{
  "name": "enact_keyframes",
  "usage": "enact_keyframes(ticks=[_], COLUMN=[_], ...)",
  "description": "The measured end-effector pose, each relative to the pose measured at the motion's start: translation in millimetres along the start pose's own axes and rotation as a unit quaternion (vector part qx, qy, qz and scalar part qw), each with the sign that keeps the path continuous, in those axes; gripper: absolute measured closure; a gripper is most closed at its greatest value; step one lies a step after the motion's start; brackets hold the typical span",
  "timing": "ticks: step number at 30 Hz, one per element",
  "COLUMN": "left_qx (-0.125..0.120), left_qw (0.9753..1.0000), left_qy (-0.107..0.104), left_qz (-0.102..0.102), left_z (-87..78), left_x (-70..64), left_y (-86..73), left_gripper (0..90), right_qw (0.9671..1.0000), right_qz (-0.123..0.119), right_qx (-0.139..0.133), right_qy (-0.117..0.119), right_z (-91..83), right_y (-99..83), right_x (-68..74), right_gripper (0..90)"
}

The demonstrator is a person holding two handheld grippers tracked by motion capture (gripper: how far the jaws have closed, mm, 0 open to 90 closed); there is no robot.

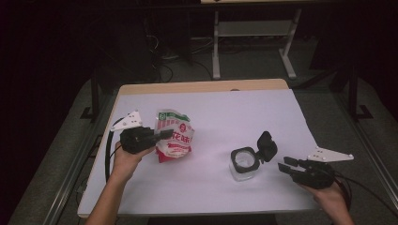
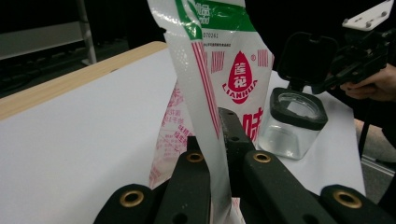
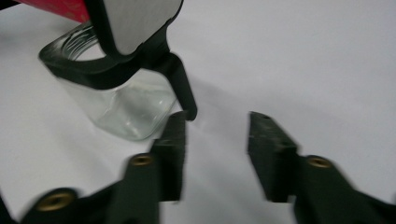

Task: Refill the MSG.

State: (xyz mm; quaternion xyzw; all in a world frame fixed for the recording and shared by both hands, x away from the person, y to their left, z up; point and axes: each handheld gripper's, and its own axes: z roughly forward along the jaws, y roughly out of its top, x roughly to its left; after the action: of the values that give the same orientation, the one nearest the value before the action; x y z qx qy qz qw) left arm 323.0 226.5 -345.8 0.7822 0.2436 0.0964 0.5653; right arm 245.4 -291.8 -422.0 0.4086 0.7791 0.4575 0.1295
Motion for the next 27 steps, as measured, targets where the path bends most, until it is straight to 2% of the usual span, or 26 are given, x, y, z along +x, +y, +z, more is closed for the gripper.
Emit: enact_keyframes(ticks=[2,4,6,12,19,22,27], left_qx=[0.0,-0.003,-0.007,-0.006,-0.01,-0.013,-0.017], left_qw=[1.0,1.0,0.9999,0.9999,0.9997,0.9996,0.9993], left_qy=[-0.001,-0.003,-0.007,-0.011,-0.022,-0.023,-0.032], left_qz=[0.001,-0.002,-0.007,0.001,0.002,0.003,0.005], left_z=[-0.1,0.0,0.2,0.1,-1.0,-1.3,-1.9], left_x=[-1.1,-2.2,-2.5,-7.9,-12.4,-15.6,-19.2], left_y=[0.3,0.3,0.5,4.6,8.5,11.1,13.9], left_gripper=[90.0,90.0,90.0,90.0,90.0,90.0,90.0], right_qw=[0.9999,0.9995,0.999,0.9965,0.993,0.9899,0.987], right_qz=[-0.001,-0.013,-0.022,-0.041,-0.05,-0.059,-0.075], right_qx=[0.004,0.012,0.013,0.006,-0.004,-0.014,-0.024], right_qy=[0.01,0.024,0.036,0.072,0.107,0.128,0.14], right_z=[-0.2,-0.2,-1.1,0.3,6.8,6.5,14.1], right_y=[-1.0,-1.1,-1.8,0.8,8.6,16.2,31.0], right_x=[2.3,8.2,14.9,35.9,53.2,63.4,75.9], right_gripper=[83.3,89.8,89.9,89.9,90.0,90.0,90.0])
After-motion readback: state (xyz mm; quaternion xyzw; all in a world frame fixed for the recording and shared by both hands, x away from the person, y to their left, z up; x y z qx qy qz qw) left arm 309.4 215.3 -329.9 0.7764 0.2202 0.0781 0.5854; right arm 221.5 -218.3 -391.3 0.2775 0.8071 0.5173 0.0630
